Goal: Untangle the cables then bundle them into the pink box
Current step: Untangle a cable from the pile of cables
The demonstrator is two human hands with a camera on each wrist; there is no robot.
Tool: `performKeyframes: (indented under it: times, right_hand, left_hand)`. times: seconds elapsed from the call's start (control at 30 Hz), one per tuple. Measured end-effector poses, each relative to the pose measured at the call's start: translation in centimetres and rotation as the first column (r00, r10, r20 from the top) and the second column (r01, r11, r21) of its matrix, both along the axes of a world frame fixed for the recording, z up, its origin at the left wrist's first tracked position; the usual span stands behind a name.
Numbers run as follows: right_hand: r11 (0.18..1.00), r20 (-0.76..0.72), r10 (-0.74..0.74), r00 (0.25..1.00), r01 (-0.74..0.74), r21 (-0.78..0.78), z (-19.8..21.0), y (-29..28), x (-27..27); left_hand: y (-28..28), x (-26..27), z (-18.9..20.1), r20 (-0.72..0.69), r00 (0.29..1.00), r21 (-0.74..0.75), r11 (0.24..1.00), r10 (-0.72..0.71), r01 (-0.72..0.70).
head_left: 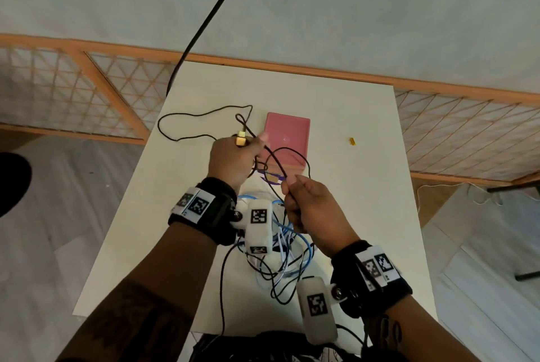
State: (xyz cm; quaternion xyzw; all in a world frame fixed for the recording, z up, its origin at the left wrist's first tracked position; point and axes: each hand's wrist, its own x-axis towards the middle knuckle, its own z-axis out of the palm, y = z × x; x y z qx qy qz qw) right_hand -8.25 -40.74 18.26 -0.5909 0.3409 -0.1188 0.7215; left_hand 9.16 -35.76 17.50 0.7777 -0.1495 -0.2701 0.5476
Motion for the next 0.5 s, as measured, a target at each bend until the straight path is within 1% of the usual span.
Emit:
performKeyframes:
  times: [0.03,0.07,0.1,0.13,0.17,0.23,0.27,0.3,0.33,0.37,0.43,0.5]
  right_hand:
    - [0.999,-0.01,0.003,1.0,-0.003,-0.048,-0.2,-0.1,0.1]
    - [0.995,-0.023,-0.006,1.0,0.004,-0.095,-0.4,-0.2,0.2]
    - [0.991,-0.037,-0.02,0.999,0.015,-0.134,-0.7,-0.5,0.3]
    - [0.985,-0.048,-0.028,0.998,0.02,-0.171,-1.0,-0.8,0.6]
    - [0.975,-0.058,-0.029,0.998,0.016,-0.219,-1.3,-1.2,0.9]
    - [0.926,-0.093,-0.024,0.995,-0.013,-0.376,-1.6,-2.2,1.8]
    - [0.886,-0.11,-0.017,0.994,-0.036,-0.463,-1.7,-2.8,2.5]
    - [0.846,-0.123,-0.011,0.992,-0.056,-0.53,-1.7,-3.5,3.3]
    - [0.819,-0.138,-0.012,0.99,-0.07,-0.57,-1.8,-4.3,4.4]
    - [0.813,-0.151,-0.015,0.988,-0.076,-0.578,-1.7,-5.0,5.5]
    - [0.844,-0.159,-0.029,0.987,-0.061,-0.533,-1.8,-6.3,8.0]
    - [0.894,-0.151,-0.043,0.988,-0.029,-0.447,-2.2,-7.5,10.7]
  left_hand:
    - [0.2,0.2,0.2,-0.009,0.998,0.024,0.998,-0.061,0.061]
    - [0.6,0.2,0.4,-0.017,0.988,0.062,0.986,-0.156,0.156]
    - [0.9,-0.2,0.6,-0.003,0.971,0.108,0.965,-0.241,0.24]
    - [1.2,-0.5,0.6,0.05,0.956,0.171,0.946,-0.288,0.276]
    - [1.3,-0.6,0.5,0.144,0.943,0.234,0.936,-0.3,0.262]
    - [1.6,-0.4,0.5,0.35,0.894,0.324,0.932,-0.28,0.165]
    - [1.8,-0.3,0.4,0.417,0.872,0.321,0.939,-0.257,0.124]
    - [1.9,-0.3,0.4,0.448,0.862,0.289,0.951,-0.236,0.111]
    - [2.0,-0.4,0.2,0.446,0.866,0.249,0.961,-0.226,0.123]
    - [2.1,-0.6,0.2,0.429,0.875,0.198,0.968,-0.225,0.152]
    - [2.3,-1.0,-0.1,0.413,0.882,0.079,0.974,-0.226,0.212]
    - [2.6,-1.2,-0.5,0.406,0.889,-0.016,0.971,-0.211,0.238]
